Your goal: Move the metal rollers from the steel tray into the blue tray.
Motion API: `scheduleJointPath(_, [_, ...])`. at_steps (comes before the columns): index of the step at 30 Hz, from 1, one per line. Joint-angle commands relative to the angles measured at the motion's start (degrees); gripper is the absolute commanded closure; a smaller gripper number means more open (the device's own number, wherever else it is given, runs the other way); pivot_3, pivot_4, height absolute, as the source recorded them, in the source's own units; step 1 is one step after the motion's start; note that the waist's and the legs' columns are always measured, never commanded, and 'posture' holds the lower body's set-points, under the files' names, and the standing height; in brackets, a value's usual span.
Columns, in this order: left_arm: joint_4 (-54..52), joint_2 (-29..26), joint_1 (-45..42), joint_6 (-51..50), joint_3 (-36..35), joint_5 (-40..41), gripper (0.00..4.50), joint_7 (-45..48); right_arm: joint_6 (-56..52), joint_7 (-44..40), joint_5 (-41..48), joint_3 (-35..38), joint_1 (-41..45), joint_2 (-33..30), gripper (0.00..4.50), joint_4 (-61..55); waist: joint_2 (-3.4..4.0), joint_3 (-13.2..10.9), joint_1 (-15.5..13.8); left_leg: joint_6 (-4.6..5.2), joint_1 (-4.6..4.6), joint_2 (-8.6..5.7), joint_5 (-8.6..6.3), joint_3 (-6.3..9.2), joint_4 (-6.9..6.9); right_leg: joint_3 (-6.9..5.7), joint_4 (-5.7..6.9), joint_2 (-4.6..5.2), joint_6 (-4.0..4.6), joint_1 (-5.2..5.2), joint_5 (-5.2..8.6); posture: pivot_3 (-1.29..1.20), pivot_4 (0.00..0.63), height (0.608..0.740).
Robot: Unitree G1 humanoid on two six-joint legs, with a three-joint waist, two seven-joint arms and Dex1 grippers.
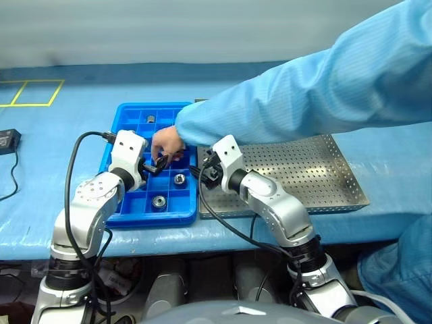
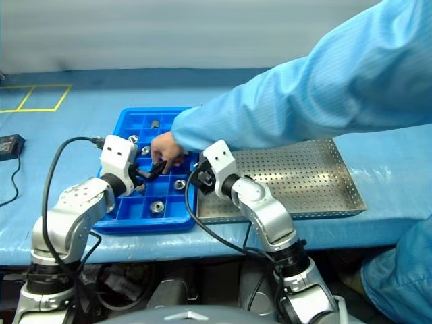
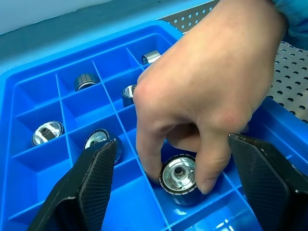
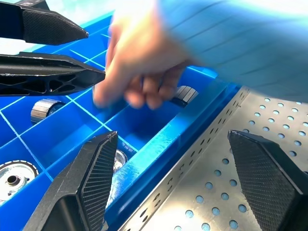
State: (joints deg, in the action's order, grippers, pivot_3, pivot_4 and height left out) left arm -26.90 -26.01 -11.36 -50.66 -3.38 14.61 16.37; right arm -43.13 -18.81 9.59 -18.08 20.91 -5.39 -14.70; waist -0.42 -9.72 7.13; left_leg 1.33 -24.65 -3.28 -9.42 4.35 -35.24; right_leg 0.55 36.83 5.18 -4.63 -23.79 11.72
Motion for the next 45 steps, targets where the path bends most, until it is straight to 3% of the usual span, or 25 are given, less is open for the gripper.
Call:
scheduleJointPath(1, [-0.28, 0.17, -0.36, 1.28, -0.14, -0.15, 0.48, 0.33, 0.06, 0.00, 0.40, 0.72, -0.08, 0.02, 0.63, -3.02, 0.00, 0.00, 0.02, 0.00, 0.00, 0.00, 0.00, 0.00, 0.00, 0.00, 0.00, 0.00, 0.00, 0.00, 0.00, -0.21, 0.150, 0.740])
scheduleJointPath(9, [-0.56, 0.54, -0.06, 1.33, 0.60, 0.04, 0.48, 0.70, -0.06, 2.19, -1.55, 2.16, 0.01, -1.77, 0.63, -3.74, 0.00, 0.00, 0.01, 0.01, -0.01, 0.00, 0.00, 0.00, 0.00, 0.00, 0.00, 0.00, 0.00, 0.01, 0.00, -0.20, 0.150, 0.740])
scheduleJointPath(17, [0.52, 3.82, -1.06, 1.72, 6.10, 0.39, 0.48, 2.13, -2.16, 7.83, -7.91, 4.97, -0.79, -6.88, 0.63, -2.49, 0.00, 0.00, -0.20, 0.01, -0.03, -0.04, 0.00, -0.04, -0.02, 0.01, 0.00, 0.06, 0.00, 0.12, 0.00, -0.22, 0.150, 0.740])
scheduleJointPath(21, [-0.17, 4.74, -0.12, 3.51, 10.26, 1.50, 0.48, 5.69, -3.91, 13.58, -11.37, 8.09, -2.25, -6.32, 0.63, -1.65, 0.00, 0.00, 0.05, 0.09, -0.07, -0.02, 0.06, -0.07, 0.01, 0.03, 0.03, 0.04, 0.03, 0.11, 0.01, -0.24, 0.150, 0.740])
scheduleJointPath(31, [-3.41, 1.14, 1.98, 8.12, 13.02, 8.52, 0.48, 19.35, -7.45, 14.32, -11.77, 12.66, -4.20, -6.31, 0.63, -3.02, 0.00, 0.00, 0.68, 0.19, -0.07, 0.01, 0.11, -0.15, 0.01, 0.04, 0.01, 0.08, 0.09, 0.11, 0.06, -0.25, 0.150, 0.740])
scheduleJointPath(41, [-2.27, 0.72, 1.20, 8.83, 13.25, 7.28, 0.48, 18.73, -9.20, 13.50, -9.10, 14.65, -5.03, -2.80, 0.63, 1.04, 0.01, 0.00, 1.39, 0.28, -0.07, 0.01, 0.15, -0.14, 0.03, 0.04, 0.01, 0.07, 0.08, 0.11, 0.07, -0.26, 0.150, 0.740])
scheduleJointPath(45, [-2.55, 0.57, 1.56, 8.59, 12.68, 6.86, 0.48, 17.70, -8.97, 14.01, -9.93, 14.29, -5.04, -3.48, 1.86, 1.87, 0.01, 0.00, 1.41, 0.28, -0.06, 0.01, 0.15, -0.14, 0.02, 0.04, 0.01, 0.07, 0.08, 0.11, 0.07, -0.25, 0.150, 0.740])
